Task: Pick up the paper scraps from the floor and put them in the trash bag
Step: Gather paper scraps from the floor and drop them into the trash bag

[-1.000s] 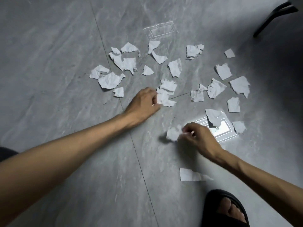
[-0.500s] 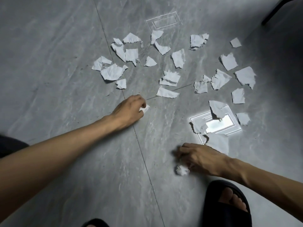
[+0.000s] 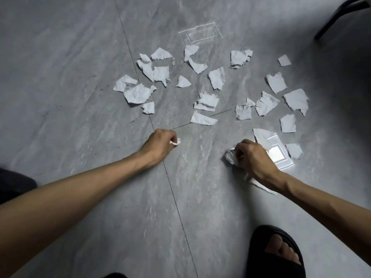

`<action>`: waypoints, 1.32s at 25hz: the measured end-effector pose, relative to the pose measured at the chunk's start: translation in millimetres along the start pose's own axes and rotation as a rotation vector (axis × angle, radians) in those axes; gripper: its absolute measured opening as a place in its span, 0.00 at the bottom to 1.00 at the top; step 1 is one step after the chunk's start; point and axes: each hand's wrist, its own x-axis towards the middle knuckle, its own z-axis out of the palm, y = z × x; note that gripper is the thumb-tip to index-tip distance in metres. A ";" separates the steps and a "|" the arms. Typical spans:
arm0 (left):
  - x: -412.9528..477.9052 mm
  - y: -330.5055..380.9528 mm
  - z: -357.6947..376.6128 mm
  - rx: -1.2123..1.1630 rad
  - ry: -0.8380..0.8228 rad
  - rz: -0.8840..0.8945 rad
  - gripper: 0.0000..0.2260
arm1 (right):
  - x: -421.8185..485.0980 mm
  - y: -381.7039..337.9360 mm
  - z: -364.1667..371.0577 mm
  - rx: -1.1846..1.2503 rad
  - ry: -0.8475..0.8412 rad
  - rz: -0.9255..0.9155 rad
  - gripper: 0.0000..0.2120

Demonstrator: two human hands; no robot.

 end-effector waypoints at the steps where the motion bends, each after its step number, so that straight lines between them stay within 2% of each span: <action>1: -0.4 6.3 -10.7 -0.071 -0.014 -0.006 0.03 | 2.1 -4.6 1.6 -0.015 -0.001 -0.009 0.07; 4: -6.9 30.3 -54.8 -0.177 0.009 0.023 0.03 | 16.2 -35.4 2.7 0.050 0.028 0.009 0.10; 9: -58.3 35.1 -155.0 -0.268 0.109 0.036 0.03 | 69.2 -143.3 -4.3 0.449 -0.046 0.022 0.08; 12: -99.9 11.6 -203.3 -0.431 0.312 -0.076 0.05 | 94.8 -221.1 -6.3 0.620 -0.192 -0.029 0.10; 15: -150.4 -30.4 -244.3 -0.639 0.605 -0.204 0.07 | 115.3 -306.4 -11.2 0.648 -0.350 -0.144 0.11; 17: -189.4 -71.7 -265.9 -0.618 0.826 -0.288 0.07 | 123.6 -361.8 -14.2 0.666 -0.428 -0.237 0.13; 19: -230.5 -116.8 -276.9 -0.487 0.984 -0.425 0.06 | 126.0 -416.6 -11.1 0.695 -0.503 -0.308 0.13; 22: -283.7 -177.4 -266.5 -0.411 1.019 -0.692 0.05 | 120.4 -498.8 9.9 0.803 -0.563 -0.380 0.15; 26: -328.8 -231.6 -245.1 -0.547 0.923 -0.910 0.08 | 109.0 -582.5 66.4 0.946 -0.620 -0.337 0.14; 29: -341.5 -249.2 -245.4 -0.600 0.889 -0.942 0.11 | 106.8 -599.6 99.4 0.657 -0.671 -0.362 0.08; 31: -341.9 -254.4 -249.4 -0.583 0.912 -0.935 0.12 | 109.2 -600.8 106.6 0.491 -0.727 -0.409 0.14; 33: -334.3 -255.1 -251.5 -0.585 0.935 -0.895 0.12 | 115.4 -598.3 100.2 0.471 -0.682 -0.448 0.13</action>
